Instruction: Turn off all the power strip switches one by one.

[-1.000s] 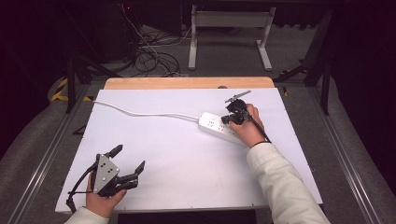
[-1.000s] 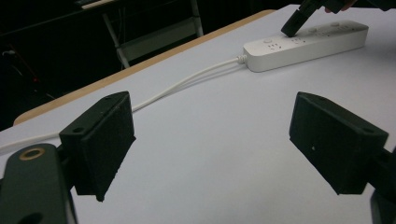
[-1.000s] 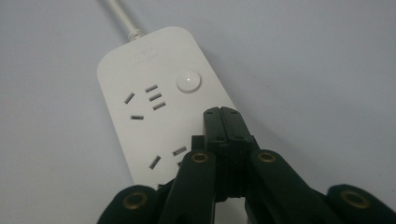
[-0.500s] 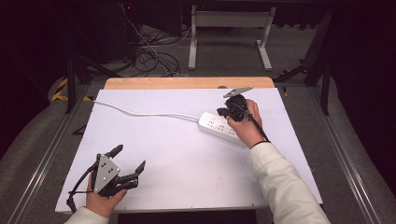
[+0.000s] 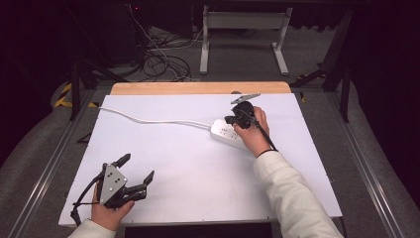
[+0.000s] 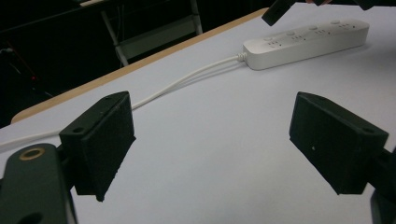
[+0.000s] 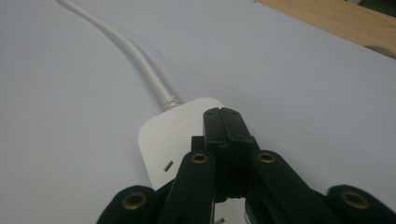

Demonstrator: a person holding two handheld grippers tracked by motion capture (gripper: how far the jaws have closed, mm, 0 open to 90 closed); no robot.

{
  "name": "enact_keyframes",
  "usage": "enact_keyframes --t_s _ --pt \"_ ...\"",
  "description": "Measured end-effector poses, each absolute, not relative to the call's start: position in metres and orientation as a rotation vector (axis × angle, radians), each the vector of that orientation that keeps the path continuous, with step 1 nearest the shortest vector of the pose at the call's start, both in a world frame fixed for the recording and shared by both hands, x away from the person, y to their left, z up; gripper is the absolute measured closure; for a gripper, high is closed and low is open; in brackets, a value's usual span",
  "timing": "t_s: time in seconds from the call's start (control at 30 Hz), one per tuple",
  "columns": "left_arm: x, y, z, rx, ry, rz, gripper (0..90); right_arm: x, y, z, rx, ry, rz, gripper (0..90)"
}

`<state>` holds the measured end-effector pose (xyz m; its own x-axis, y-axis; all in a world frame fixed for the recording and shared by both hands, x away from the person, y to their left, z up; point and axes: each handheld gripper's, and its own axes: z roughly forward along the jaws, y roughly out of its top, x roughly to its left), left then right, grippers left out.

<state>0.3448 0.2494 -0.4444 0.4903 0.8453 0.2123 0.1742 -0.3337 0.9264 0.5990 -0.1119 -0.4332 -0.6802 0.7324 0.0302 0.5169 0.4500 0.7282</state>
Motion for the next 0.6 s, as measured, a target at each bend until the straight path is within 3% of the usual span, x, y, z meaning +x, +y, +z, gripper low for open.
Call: enact_keyframes --t_s 0.6 --pt "0.345 0.249 -0.444 1.800 0.857 0.898 14.8 0.607 -0.105 -0.448 1.095 2.430 0.991 90.0"
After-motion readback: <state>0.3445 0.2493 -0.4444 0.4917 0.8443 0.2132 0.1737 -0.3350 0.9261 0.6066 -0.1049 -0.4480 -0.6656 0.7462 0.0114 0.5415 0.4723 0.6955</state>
